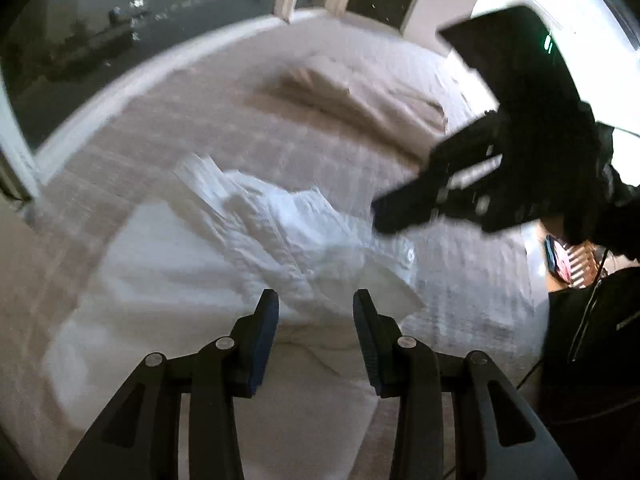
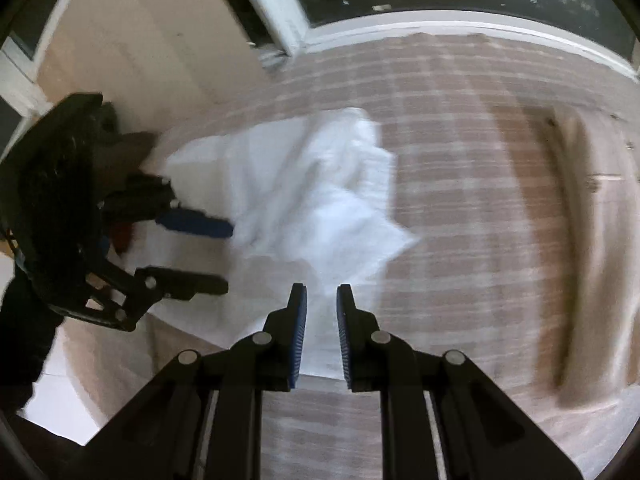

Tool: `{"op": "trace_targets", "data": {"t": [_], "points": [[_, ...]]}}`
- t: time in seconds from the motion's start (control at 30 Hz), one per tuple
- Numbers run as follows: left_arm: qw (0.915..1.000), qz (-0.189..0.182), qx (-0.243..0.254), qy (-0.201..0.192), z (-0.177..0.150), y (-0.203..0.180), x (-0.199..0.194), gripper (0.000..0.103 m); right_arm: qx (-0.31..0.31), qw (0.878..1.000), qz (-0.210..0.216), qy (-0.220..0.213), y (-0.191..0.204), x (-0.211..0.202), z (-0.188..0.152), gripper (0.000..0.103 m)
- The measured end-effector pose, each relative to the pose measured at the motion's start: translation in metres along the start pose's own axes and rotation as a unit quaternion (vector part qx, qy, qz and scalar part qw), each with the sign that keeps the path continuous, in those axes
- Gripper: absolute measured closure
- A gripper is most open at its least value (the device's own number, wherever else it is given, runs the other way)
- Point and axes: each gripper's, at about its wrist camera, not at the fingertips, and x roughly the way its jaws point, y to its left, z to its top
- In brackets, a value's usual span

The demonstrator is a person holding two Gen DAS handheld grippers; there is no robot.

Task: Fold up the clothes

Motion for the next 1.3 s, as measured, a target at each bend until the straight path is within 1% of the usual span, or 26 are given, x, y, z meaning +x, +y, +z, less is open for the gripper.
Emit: {"op": "trace_targets", "data": {"t": [0.07, 0.1, 0.13, 0.17, 0.23, 0.27, 0.33, 0.37, 0.4, 0.43, 0.47, 0.53, 0.63, 0.67, 0.7, 0.73, 0.77, 0.8, 0.87, 0.9, 0.93, 1.03, 1.07, 1.13, 1.23, 1.3], "points": [[0.9993, 0.014, -0.024, -0.023, -0.008, 0.01, -0.02, 0.063, -0.018, 1.0, 0.014, -0.01, 0.012, 0.005, 0.0, 0.087], [0.9984, 0.025, -0.042, -0.03, -0.011, 0.02, -0.022, 0.062, -0.038, 0.999, 0.004, 0.001, 0.019, 0.016, -0.003, 0.087], [0.996, 0.035, -0.075, -0.033, -0.022, 0.032, -0.026, 0.062, -0.054, 0.998, -0.017, 0.034, 0.022, 0.032, -0.009, 0.087], [0.9921, 0.045, -0.111, -0.036, -0.034, 0.044, -0.031, 0.062, -0.057, 0.996, -0.028, 0.067, 0.019, 0.049, -0.015, 0.086], [0.9804, 0.056, -0.184, -0.044, -0.062, 0.064, -0.043, 0.062, -0.047, 0.997, -0.015, 0.066, 0.013, 0.048, -0.016, 0.087], [0.9716, 0.065, -0.223, -0.047, -0.078, 0.073, -0.051, 0.062, -0.034, 0.998, -0.015, 0.056, 0.007, 0.04, -0.011, 0.087], [0.9546, 0.078, -0.284, -0.047, -0.104, 0.082, -0.06, 0.061, -0.01, 0.999, -0.014, 0.035, -0.005, 0.023, 0.0, 0.086], [0.9449, 0.084, -0.313, -0.046, -0.117, 0.086, -0.065, 0.061, 0.0, 1.0, -0.017, 0.024, -0.01, 0.014, 0.006, 0.077], [0.9371, 0.088, -0.335, -0.046, -0.126, 0.086, -0.067, 0.061, 0.004, 1.0, -0.027, 0.013, -0.015, 0.006, 0.012, 0.061], [0.9293, 0.092, -0.355, -0.045, -0.135, 0.085, -0.068, 0.06, 0.009, 0.999, -0.041, 0.003, -0.02, 0.002, 0.017, 0.055], [0.9215, 0.092, -0.375, -0.047, -0.14, 0.085, -0.068, 0.06, 0.016, 0.999, -0.052, -0.003, -0.024, 0.0, 0.022, 0.053], [0.914, 0.088, -0.393, -0.05, -0.144, 0.085, -0.065, 0.05, 0.037, 0.997, -0.062, 0.001, -0.032, 0.007, 0.033, 0.053], [0.9048, 0.08, -0.414, -0.063, -0.139, 0.085, -0.058, 0.047, 0.07, 0.996, -0.053, 0.009, -0.037, 0.027, 0.043, 0.053], [0.9037, 0.074, -0.416, -0.069, -0.135, 0.084, -0.054, 0.047, 0.085, 0.995, -0.044, 0.011, -0.035, 0.031, 0.044, 0.053], [0.9047, 0.086, -0.412, -0.064, -0.132, 0.083, -0.05, 0.047, 0.095, 0.995, -0.031, 0.01, -0.031, 0.033, 0.044, 0.053], [0.9058, 0.102, -0.407, -0.057, -0.128, 0.083, -0.046, 0.047, 0.09, 0.996, -0.014, 0.005, -0.023, 0.033, 0.043, 0.053], [0.9067, 0.117, -0.402, -0.05, -0.125, 0.082, -0.041, 0.047, 0.072, 0.997, -0.009, 0.005, -0.014, 0.038, 0.045, 0.053], [0.9063, 0.132, -0.4, -0.036, -0.125, 0.085, -0.032, 0.047, 0.043, 0.999, -0.025, 0.012, -0.003, 0.046, 0.046, 0.053], [0.9033, 0.117, -0.412, -0.022, -0.129, 0.091, -0.02, 0.048, -0.015, 0.996, -0.081, 0.036, 0.012, 0.069, 0.044, 0.053], [0.9019, 0.114, -0.415, -0.031, -0.132, 0.092, -0.021, 0.046, -0.031, 0.994, -0.096, 0.052, 0.014, 0.081, 0.042, 0.052], [0.9007, 0.112, -0.419, -0.029, -0.132, 0.093, -0.022, 0.046, -0.043, 0.992, -0.106, 0.062, 0.015, 0.089, 0.041, 0.051], [0.8958, 0.104, -0.43, -0.04, -0.135, 0.094, -0.027, 0.046, -0.031, 0.994, -0.092, 0.053, 0.012, 0.077, 0.05, 0.051], [0.8963, 0.101, -0.43, -0.041, -0.135, 0.094, -0.028, 0.046, -0.022, 0.995, -0.091, 0.04, 0.006, 0.07, 0.054, 0.051], [0.8976, 0.106, -0.427, -0.036, -0.134, 0.094, -0.025, 0.046, -0.004, 0.996, -0.089, 0.02, -0.005, 0.06, 0.06, 0.046], [0.899, 0.101, -0.425, -0.028, -0.129, 0.095, -0.016, 0.046, 0.013, 0.995, -0.096, 0.037, -0.023, 0.071, 0.063, 0.044], [0.901, 0.106, -0.42, -0.022, -0.123, 0.094, -0.013, 0.044, 0.025, 0.993, -0.1, 0.048, -0.035, 0.078, 0.065, 0.044]]}}
